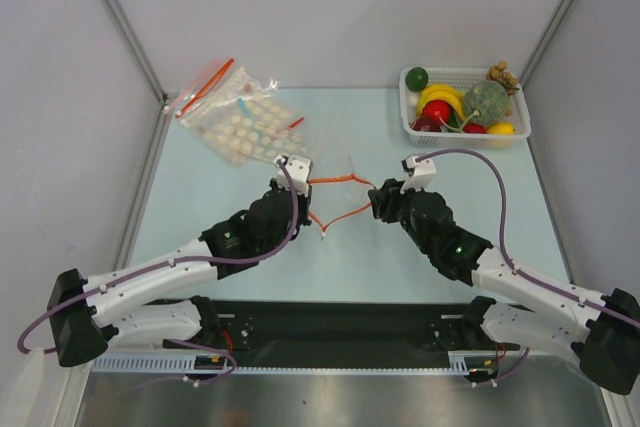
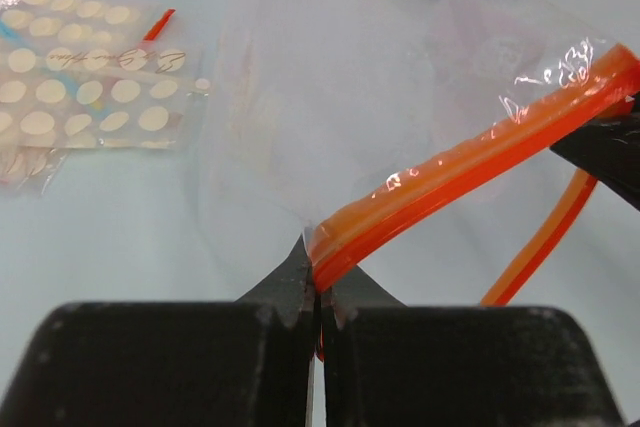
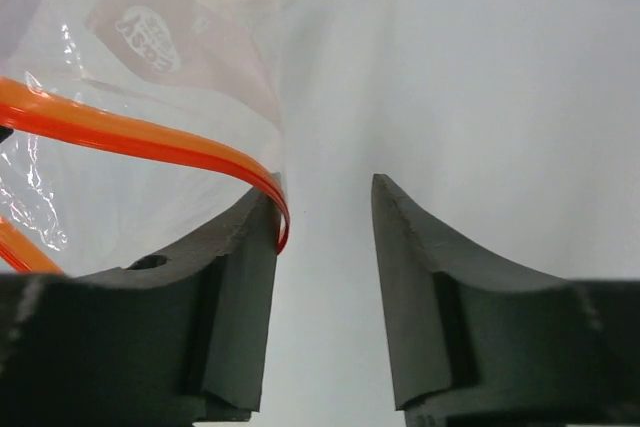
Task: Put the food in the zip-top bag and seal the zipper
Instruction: Open the zipper of the food storage bag.
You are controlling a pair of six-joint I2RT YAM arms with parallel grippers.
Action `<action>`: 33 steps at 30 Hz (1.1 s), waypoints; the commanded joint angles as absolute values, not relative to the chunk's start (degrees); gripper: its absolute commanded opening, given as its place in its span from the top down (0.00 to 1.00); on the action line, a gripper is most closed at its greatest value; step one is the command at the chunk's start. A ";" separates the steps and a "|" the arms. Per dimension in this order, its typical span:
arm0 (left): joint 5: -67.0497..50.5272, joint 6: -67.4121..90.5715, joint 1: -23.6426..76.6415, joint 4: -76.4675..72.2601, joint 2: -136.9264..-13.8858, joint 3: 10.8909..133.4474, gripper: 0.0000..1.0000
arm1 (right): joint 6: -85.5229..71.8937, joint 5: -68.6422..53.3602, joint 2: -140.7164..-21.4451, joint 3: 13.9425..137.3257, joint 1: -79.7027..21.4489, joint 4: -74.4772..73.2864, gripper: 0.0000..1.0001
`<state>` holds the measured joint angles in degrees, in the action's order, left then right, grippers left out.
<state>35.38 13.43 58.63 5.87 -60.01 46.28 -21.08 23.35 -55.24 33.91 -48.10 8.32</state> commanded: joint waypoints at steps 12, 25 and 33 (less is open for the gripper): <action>29.88 13.62 58.54 0.26 -59.07 45.00 1.00 | -18.63 18.46 -57.66 36.74 -48.78 11.51 1.00; 33.13 12.30 58.45 4.39 -64.50 50.44 1.00 | -17.23 17.23 -57.39 36.91 -48.43 11.60 0.57; 30.59 16.61 55.46 12.91 -77.94 63.63 1.00 | -16.08 16.87 -56.44 37.97 -47.37 10.28 0.34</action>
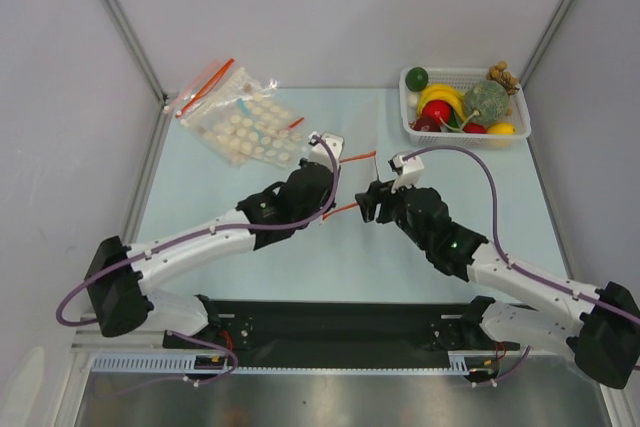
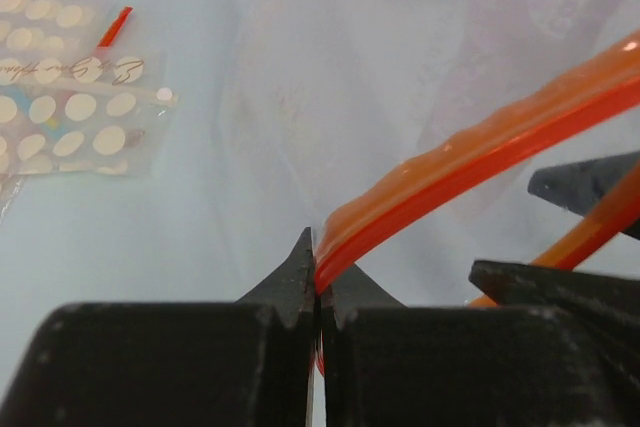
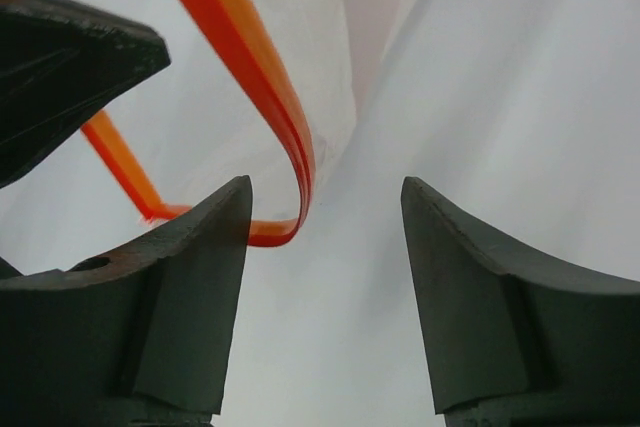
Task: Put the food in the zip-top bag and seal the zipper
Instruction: Open the zipper of the food storage bag.
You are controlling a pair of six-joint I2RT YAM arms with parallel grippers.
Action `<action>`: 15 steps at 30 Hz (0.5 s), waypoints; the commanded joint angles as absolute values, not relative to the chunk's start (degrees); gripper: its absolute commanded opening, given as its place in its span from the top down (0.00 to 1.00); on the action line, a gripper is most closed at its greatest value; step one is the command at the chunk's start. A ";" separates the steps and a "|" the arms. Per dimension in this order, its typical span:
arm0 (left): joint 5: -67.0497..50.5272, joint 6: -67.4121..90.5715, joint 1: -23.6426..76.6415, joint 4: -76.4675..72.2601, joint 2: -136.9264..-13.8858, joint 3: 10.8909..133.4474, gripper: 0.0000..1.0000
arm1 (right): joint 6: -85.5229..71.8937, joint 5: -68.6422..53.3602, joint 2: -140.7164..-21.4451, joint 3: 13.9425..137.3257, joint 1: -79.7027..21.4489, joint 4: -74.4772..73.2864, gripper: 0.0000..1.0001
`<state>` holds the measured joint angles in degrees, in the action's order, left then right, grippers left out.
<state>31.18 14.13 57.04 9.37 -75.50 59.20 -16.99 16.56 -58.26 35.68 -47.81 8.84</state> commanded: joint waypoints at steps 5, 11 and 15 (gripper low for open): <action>31.55 16.26 54.23 11.17 -79.54 61.70 1.00 | -14.77 19.32 -49.67 35.16 -46.67 11.43 0.26; 34.19 15.47 54.14 11.08 -78.49 60.29 1.00 | -15.64 23.37 -40.79 32.44 -42.99 10.46 0.25; 34.54 15.21 54.14 11.86 -78.66 60.64 1.00 | -19.24 28.56 -38.23 32.95 -36.84 8.27 0.22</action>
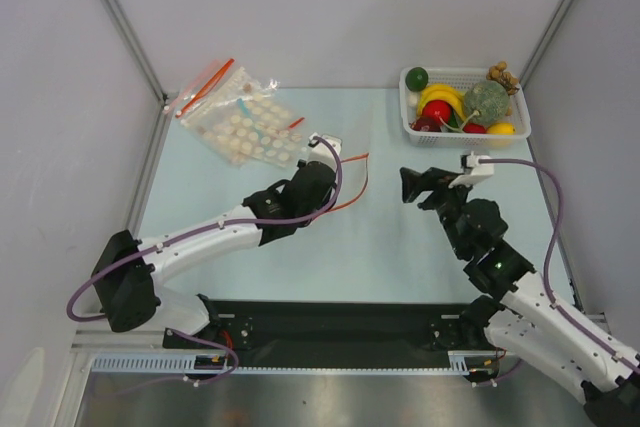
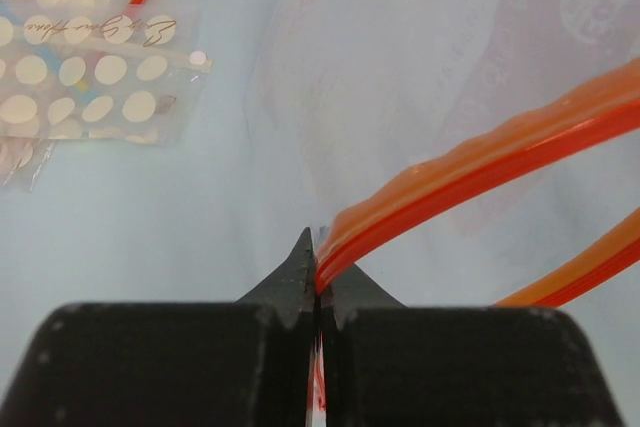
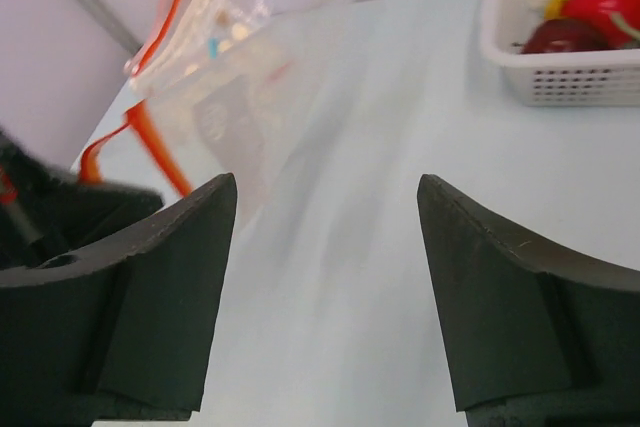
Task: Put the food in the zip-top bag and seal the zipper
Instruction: Open the zipper of the food storage bag, then pick up the fake fruit from the bin.
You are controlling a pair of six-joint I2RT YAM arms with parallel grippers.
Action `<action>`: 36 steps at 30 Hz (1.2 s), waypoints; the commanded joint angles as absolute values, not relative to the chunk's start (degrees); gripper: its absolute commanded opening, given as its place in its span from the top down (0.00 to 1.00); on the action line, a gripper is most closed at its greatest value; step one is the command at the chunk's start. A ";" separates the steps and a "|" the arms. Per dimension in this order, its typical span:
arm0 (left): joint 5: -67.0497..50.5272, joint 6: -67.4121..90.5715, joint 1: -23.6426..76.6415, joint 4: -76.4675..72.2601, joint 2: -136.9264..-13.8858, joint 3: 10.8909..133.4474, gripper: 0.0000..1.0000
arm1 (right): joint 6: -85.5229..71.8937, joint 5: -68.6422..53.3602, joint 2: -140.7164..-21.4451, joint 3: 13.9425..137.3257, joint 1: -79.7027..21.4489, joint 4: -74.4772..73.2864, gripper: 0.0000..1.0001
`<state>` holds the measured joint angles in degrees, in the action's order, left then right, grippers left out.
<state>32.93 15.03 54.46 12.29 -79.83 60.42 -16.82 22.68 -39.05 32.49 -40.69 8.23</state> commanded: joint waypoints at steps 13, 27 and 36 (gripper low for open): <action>33.93 14.94 54.32 13.71 -77.87 61.35 1.00 | -38.93 10.02 -64.22 44.81 -0.44 7.82 0.36; 33.05 15.73 54.49 12.31 -73.65 59.50 1.00 | -35.77 13.62 -90.25 62.74 5.71 12.30 0.43; 32.78 16.08 54.84 11.16 -69.97 57.66 1.00 | -36.82 10.90 -100.10 67.94 5.71 18.36 0.50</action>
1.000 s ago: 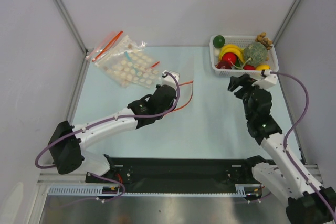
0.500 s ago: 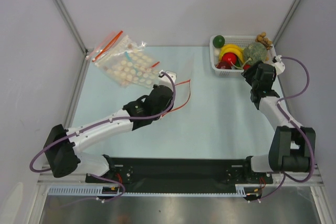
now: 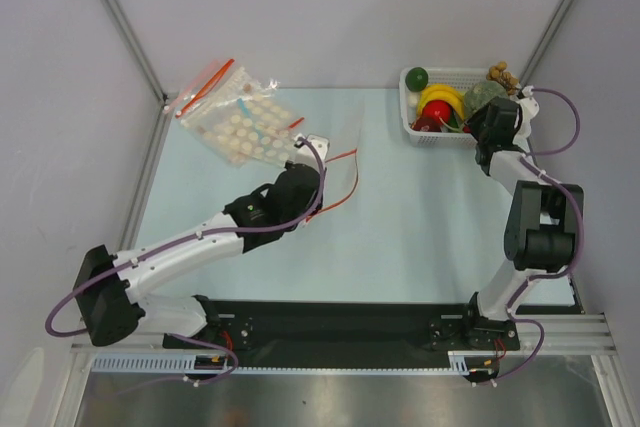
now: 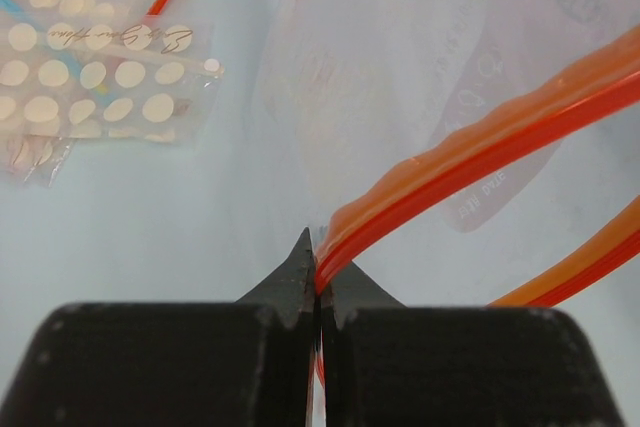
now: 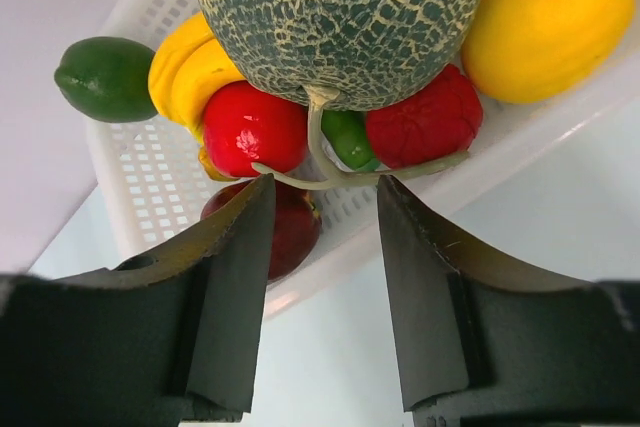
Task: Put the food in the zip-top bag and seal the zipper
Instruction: Pick up the fake fruit from the bin.
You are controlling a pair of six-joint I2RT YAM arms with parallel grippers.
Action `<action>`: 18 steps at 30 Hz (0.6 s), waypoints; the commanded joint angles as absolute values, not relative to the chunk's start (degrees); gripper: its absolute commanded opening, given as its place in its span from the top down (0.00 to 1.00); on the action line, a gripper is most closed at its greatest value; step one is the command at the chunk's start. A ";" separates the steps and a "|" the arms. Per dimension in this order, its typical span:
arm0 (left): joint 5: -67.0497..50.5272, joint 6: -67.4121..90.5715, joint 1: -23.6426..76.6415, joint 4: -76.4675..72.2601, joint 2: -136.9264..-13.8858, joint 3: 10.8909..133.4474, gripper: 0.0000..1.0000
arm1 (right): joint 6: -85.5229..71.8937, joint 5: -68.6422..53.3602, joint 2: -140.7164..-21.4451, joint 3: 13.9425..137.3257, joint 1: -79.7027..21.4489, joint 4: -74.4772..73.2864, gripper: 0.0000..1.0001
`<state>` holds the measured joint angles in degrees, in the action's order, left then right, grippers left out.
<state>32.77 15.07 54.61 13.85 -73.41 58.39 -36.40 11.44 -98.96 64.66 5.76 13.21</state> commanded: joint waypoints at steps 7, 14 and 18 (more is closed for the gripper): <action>32.25 16.17 55.28 10.46 -68.38 56.78 1.00 | -35.24 12.74 -104.32 71.10 4.57 18.63 0.50; 32.78 16.00 55.28 9.67 -67.41 55.90 1.00 | -34.10 15.12 -109.24 74.61 4.22 19.34 0.50; 32.52 15.82 55.37 10.02 -68.03 56.34 1.00 | -34.19 15.20 -110.83 75.93 4.13 18.90 0.54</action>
